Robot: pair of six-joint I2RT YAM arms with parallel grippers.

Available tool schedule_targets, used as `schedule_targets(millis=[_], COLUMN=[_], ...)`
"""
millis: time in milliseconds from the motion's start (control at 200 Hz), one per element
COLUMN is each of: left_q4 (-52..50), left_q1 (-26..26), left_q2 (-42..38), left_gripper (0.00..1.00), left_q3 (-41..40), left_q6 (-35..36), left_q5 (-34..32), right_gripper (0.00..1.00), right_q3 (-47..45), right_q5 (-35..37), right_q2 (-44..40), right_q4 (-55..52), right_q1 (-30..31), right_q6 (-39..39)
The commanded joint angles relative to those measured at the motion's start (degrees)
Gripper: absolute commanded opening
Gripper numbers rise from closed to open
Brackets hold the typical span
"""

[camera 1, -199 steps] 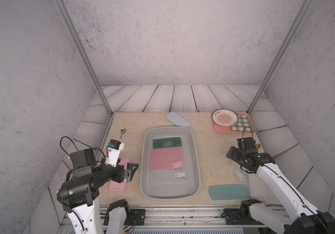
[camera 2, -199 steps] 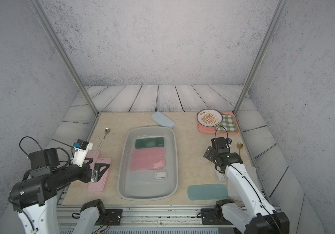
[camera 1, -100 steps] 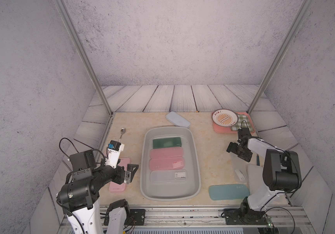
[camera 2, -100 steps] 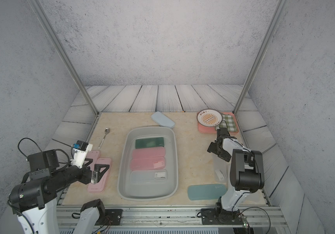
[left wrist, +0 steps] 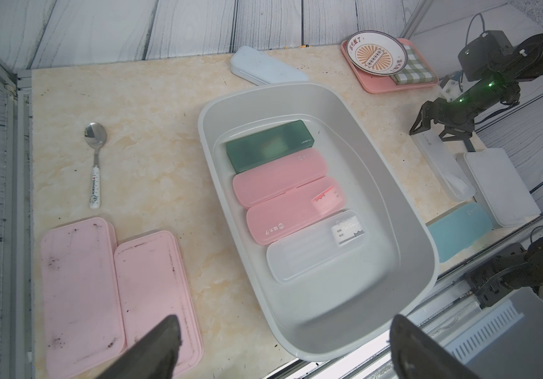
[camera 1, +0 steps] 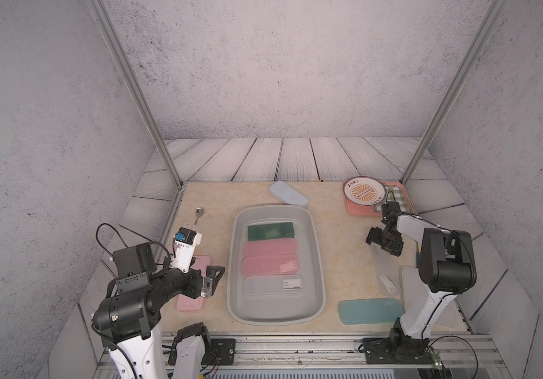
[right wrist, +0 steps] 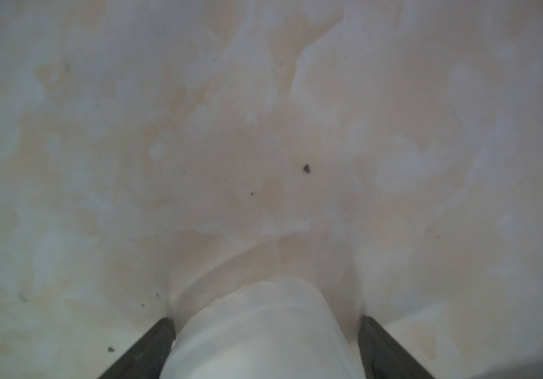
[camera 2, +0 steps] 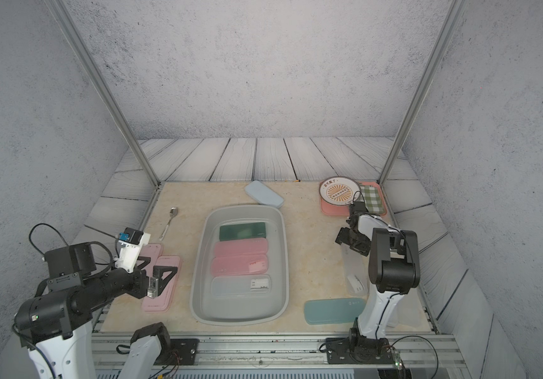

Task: Put the pencil case into the storage box
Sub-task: Adjust the pencil case at the center of the board.

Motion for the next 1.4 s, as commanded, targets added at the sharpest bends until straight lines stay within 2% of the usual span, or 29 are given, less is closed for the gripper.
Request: schedule_targets(millis=[0,105,255,345,430,540,661,741,856,981,1146,1261,1396], left_q4=[-0.45,-0.40,-0.34,-0.13,-0.02,-0.04,-0.16,-0.30,-0.46,-0.61,-0.66,-1.39,-3.92], left_q1=[0.23,0.22,0.25,0.21,0.21,0.21,0.22,0.21,0.26,0.21,0.22,0.22,0.22], left_q2=[-0.78,-1.04,-1.65,-1.91,-2.13,-2.35,-2.36,-2.28,-2.01,-2.27,-2.78,-3.04,-3.37], left_gripper=[1.00,1.00,1.00,1.00,1.00,1.00,1.00,1.00,1.00,0.99,1.00,1.00,1.00], left_q3=[-0.30,-0.36,-0.34,-0.34,-0.45,-0.42,-0.42,-0.34,-0.36,-0.19,-0.29,-0.01,0.41], left_q6=[0.24,0.13,0.04,-0.08,-0.31,-0.31,-0.14,0.03,0.26,0.40,0.64,1.69,4.55], left_q5=[0.35,0.13,-0.04,-0.31,-0.64,-0.62,-0.24,0.04,0.38,0.56,0.22,-1.02,-3.71], right_gripper=[0.88,0.90,0.96,0.99,0.99,0.99,0.99,0.99,0.99,0.99,0.99,0.99,0.99], right_q3=[-3.39,-5.28,-5.36,-8.36,-10.22,-6.72,-6.60,-8.75,-11.91,-18.08,-26.05,-28.71,-29.52], right_q5=[-1.40,-2.53,-11.46,-18.45,-19.20,-13.22,-8.33,-7.57,-2.70,0.88,-5.93,-5.72,-4.14], right_q2=[-2.61,-5.02,-4.78,-4.74,-5.08,-6.39,-13.41,-19.90,-29.32,-37.67,-42.41,-42.94,-39.85], right_q4=[-2.72,-2.72,-4.02,0.62,4.13,-0.38,-5.84,-10.82,-21.46,-28.14,-22.00,-18.11,-15.80], right_q1=[0.47,0.58,0.36,0.66,1.39,3.11,3.26,3.26,3.20,3.18,3.18,3.18,3.18], right_q6=[2.65,8.63,20.79,27.84,32.70,31.16,29.28,28.64,28.51,28.50,25.16,24.42,24.23])
